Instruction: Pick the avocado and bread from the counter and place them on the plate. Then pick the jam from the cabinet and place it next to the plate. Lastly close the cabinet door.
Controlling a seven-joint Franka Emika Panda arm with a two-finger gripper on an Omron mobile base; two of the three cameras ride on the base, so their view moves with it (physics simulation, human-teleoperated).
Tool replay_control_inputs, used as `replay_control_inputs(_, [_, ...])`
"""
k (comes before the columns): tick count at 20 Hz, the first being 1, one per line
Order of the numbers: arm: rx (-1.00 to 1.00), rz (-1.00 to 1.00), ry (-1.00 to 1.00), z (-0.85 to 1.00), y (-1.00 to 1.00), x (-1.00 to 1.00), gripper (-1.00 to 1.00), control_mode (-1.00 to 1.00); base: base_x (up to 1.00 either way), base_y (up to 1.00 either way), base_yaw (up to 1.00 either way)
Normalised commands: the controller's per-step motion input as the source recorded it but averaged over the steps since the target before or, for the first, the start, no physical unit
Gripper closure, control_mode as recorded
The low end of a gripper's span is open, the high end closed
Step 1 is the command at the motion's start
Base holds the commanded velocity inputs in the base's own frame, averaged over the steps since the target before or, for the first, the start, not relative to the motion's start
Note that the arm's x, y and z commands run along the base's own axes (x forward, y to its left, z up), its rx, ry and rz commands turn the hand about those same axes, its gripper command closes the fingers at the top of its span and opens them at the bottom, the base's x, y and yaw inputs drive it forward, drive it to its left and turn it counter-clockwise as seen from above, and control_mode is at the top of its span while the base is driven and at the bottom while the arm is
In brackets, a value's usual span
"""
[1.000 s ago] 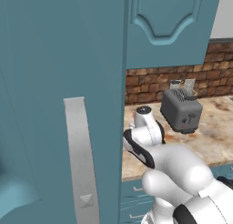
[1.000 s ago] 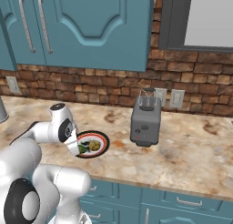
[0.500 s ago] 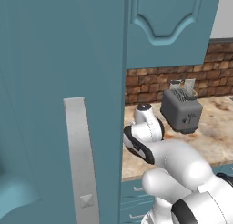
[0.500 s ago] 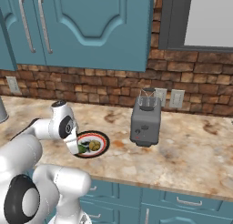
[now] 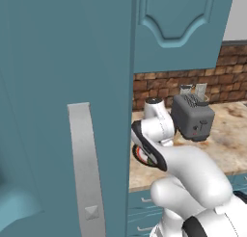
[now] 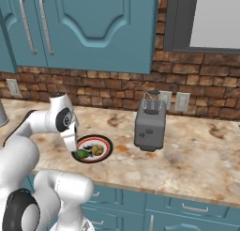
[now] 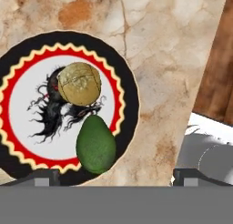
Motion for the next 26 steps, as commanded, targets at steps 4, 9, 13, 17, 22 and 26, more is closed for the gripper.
replay_control_inputs(4, [-0.01,0.04,0.0,0.46,0.0,-0.37,-1.0,-1.0,0.0,0.0,0.0])
replay_control_inputs(9, [-0.07,0.14,-0.01,0.37,0.0,-0.48,-1.0,-1.0,0.0,0.0,0.0])
replay_control_inputs(13, [-0.07,0.21,-0.07,0.38,0.0,-0.45,-1.0,-1.0,0.0,0.0,0.0])
replay_control_inputs(17, [-0.02,0.23,-0.18,0.53,-0.02,-0.35,-1.0,-1.0,0.0,0.0,0.0])
replay_control_inputs(22, [-0.03,0.28,-0.2,0.41,-0.1,-0.28,-1.0,-1.0,0.0,0.0,0.0])
replay_control_inputs(26, [-0.04,0.3,-0.2,0.39,-0.13,-0.25,-1.0,-1.0,0.0,0.0,0.0])
